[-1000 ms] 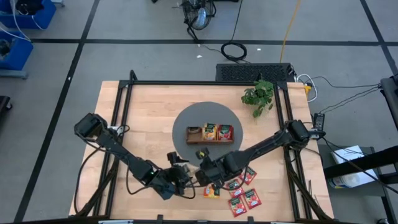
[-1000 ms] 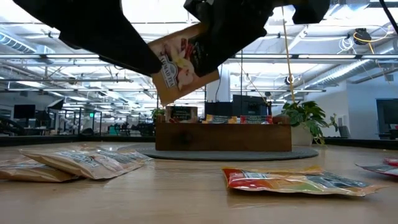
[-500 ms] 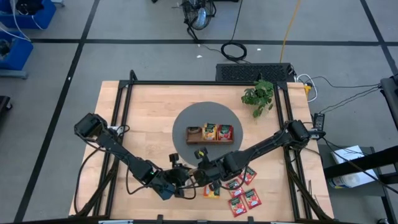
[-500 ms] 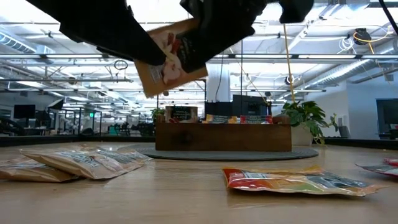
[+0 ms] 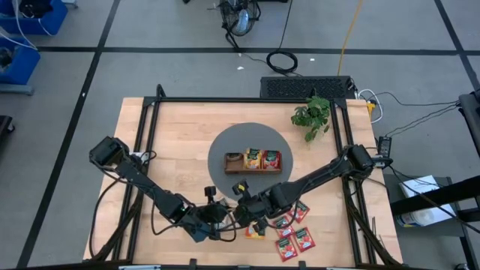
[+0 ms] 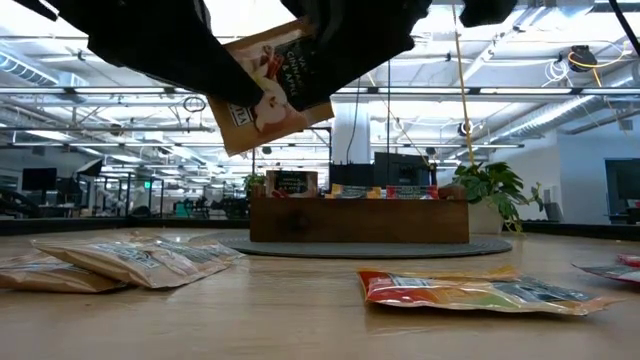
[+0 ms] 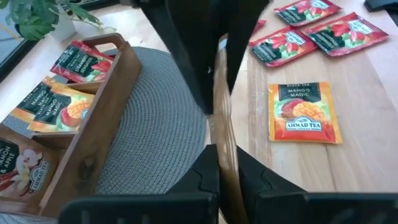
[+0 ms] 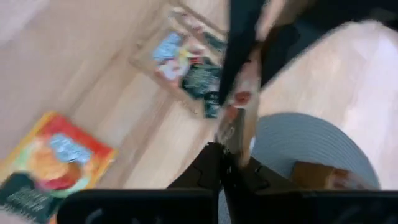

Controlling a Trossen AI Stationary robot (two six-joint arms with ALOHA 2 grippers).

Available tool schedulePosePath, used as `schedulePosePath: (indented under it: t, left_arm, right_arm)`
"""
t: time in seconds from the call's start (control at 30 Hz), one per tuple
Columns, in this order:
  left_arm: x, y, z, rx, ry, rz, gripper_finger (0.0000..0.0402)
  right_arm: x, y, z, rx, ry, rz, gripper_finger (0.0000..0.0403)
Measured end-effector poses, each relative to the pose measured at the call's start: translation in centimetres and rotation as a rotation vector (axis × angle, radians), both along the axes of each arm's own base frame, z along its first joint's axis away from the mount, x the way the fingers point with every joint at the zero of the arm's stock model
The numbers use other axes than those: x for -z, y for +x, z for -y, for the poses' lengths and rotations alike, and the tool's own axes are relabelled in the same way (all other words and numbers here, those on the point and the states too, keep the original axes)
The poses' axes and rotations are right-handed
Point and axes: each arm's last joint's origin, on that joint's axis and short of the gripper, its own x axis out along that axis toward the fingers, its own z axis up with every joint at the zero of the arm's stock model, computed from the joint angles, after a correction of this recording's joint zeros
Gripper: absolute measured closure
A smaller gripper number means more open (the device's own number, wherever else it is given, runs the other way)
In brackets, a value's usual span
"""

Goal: Pick & Place Tea
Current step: Put the gold tea bag into the left compartment of the wooden organizer

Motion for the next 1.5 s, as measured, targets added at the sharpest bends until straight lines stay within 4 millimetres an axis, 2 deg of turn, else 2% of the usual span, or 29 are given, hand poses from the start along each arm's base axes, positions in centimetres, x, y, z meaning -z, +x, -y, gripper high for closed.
schedulePosePath:
  t: [0.17, 0.3, 0.37, 0.47, 0.6, 0.73, 0.8, 0.9, 1.03, 1.2, 1.3, 1.5]
  left_arm:
    - [0.0, -0.1, 0.0, 0.003, 0.003, -0.003, 0.0384]
    - [0.0, -0.2, 0.2, 0.003, 0.008, 0.001, 0.0388]
    - [0.0, -0.3, 0.4, 0.001, 0.029, 0.01, 0.0388]
    - [-0.1, -0.6, 0.8, 0.008, 0.056, 0.022, 0.0388]
    - [-0.2, -1.0, 1.3, 0.014, 0.102, 0.039, 0.0384]
    - [-0.3, -1.0, 1.3, 0.013, 0.109, 0.048, 0.0385]
    - [-0.3, -0.7, 1.0, 0.0, 0.104, 0.048, 0.0388]
    - [-0.3, -0.2, 0.4, -0.018, 0.089, 0.049, 0.0388]
    - [-0.3, 0.1, -0.1, -0.034, 0.066, 0.046, 0.0381]
    - [-0.2, 0.1, -0.1, -0.035, 0.069, 0.037, 0.0388]
    - [-0.1, 0.0, -0.2, -0.035, 0.074, 0.029, 0.0387]
    - [-0.1, 0.0, -0.2, -0.038, 0.072, 0.029, 0.0379]
  right_arm:
    - [-0.9, -0.2, 0.0, -0.005, 0.04, 0.021, 0.0366]
    - [-2.5, -0.7, 0.2, 0.044, 0.095, 0.053, 0.0339]
    - [-3.4, -1.3, 0.3, 0.059, 0.136, 0.082, 0.0326]
    - [-3.7, -2.7, 0.0, 0.024, 0.249, 0.203, 0.031]
    - [-1.7, -6.2, 0.7, -0.022, 0.36, 0.442, 0.0301]
    - [1.0, -9.4, 3.2, 0.033, 0.535, 0.724, 0.0304]
    - [2.2, -10.1, 4.4, 0.052, 0.6, 0.769, 0.0308]
    - [3.4, -10.0, 5.4, 0.119, 0.639, 0.718, 0.0312]
    - [4.5, -9.1, 5.5, 0.096, 0.698, 0.631, 0.0313]
    - [4.3, -8.2, 5.0, 0.081, 0.699, 0.605, 0.0301]
    - [4.9, -7.9, 5.3, 0.102, 0.678, 0.569, 0.0291]
    - [4.9, -7.5, 6.0, 0.127, 0.677, 0.577, 0.0275]
